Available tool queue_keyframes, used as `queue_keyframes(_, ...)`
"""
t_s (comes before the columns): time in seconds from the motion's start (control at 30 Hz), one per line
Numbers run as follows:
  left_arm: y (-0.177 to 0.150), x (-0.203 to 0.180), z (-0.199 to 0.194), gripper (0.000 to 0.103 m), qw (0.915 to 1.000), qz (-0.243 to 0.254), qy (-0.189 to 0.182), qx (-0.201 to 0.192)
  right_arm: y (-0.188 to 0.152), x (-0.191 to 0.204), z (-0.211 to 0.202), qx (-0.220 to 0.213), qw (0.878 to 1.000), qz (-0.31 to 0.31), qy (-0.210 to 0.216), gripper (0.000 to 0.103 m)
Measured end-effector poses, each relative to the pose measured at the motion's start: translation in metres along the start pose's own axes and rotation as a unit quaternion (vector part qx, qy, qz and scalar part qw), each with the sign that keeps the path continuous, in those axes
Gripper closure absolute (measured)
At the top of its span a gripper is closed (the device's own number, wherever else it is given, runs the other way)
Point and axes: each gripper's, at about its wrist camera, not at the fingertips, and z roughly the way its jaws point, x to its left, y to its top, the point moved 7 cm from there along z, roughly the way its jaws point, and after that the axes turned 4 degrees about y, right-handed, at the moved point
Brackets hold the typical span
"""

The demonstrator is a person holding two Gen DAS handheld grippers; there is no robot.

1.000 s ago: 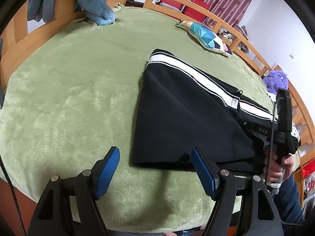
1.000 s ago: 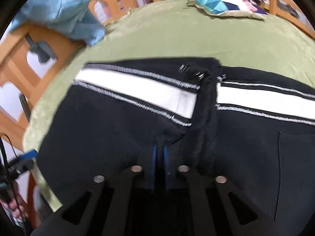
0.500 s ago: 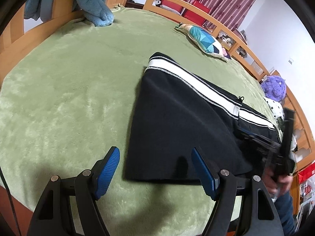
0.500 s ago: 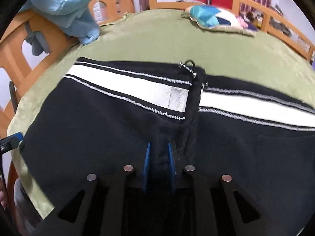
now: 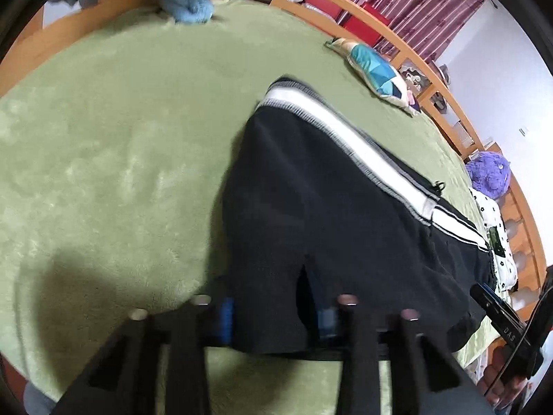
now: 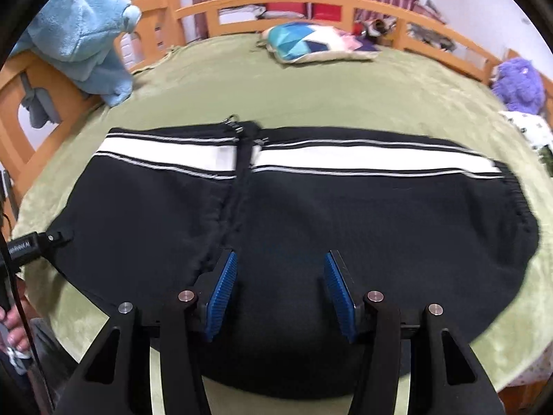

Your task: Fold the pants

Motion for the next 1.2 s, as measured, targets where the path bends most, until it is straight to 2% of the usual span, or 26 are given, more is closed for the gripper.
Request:
queue_keyframes(0.07, 0.006, -0.014, -0.016, 0.083, 0.9994, 0.024, 0.013, -0.023, -0.005, -0.010, -0.014, -0.006, 1.000, 0.004, -0.010, 0.051)
queue_keyframes(0.2, 0.020, -0.053, -0.052, 0.085, 0.9954, 0.061, 0.034, -0.065, -0.010, -0.032, -0.034, -0.018, 1.000, 0.013, -0.018, 0.051)
queue_keyframes(0.27, 0.026, -0.080, -0.068, 0.085, 0.9901, 0.095, 0.056, -0.086, -0.011, -0.048, -0.046, -0.025, 0.999, 0.019, -0.020, 0.051)
queue_keyframes(0.4, 0.033, -0.144, -0.097, 0.086, 0.9767, 0.163, 0.068, -0.122, -0.012, -0.079, -0.067, -0.042, 0.998, 0.031, -0.021, 0.051)
queue_keyframes(0.5, 0.030, -0.206, -0.111, 0.086, 0.9630, 0.223, 0.062, -0.138, -0.013, -0.110, -0.083, -0.057, 0.997, 0.044, -0.025, 0.051)
queue_keyframes(0.63, 0.014, -0.296, -0.116, 0.086, 0.9393, 0.305, 0.041, -0.151, -0.018, -0.156, -0.099, -0.069, 0.994, 0.075, -0.035, 0.051)
queue_keyframes(0.77, -0.014, -0.380, -0.097, 0.086, 0.9236, 0.357, 0.001, -0.140, -0.030, -0.201, -0.110, -0.065, 0.990, 0.113, -0.050, 0.051)
queue_keyframes(0.83, -0.029, -0.414, -0.080, 0.086, 0.9192, 0.372, -0.027, -0.126, -0.037, -0.222, -0.114, -0.063, 0.988, 0.130, -0.057, 0.050)
queue_keyframes(0.97, -0.058, -0.452, -0.052, 0.083, 0.9199, 0.372, -0.095, -0.078, -0.050, -0.244, -0.115, -0.050, 0.986, 0.145, -0.064, 0.050)
queue_keyframes(1.03, -0.064, -0.453, -0.041, 0.079, 0.9259, 0.356, -0.115, -0.050, -0.056, -0.250, -0.116, -0.048, 0.986, 0.149, -0.058, 0.050)
queue_keyframes(1.1, -0.066, -0.443, -0.033, 0.076, 0.9320, 0.341, -0.121, -0.028, -0.058, -0.250, -0.115, -0.050, 0.986, 0.154, -0.049, 0.050)
queue_keyframes(1.2, -0.058, -0.416, -0.026, 0.073, 0.9424, 0.319, -0.098, -0.023, -0.058, -0.246, -0.107, -0.054, 0.985, 0.165, -0.010, 0.049)
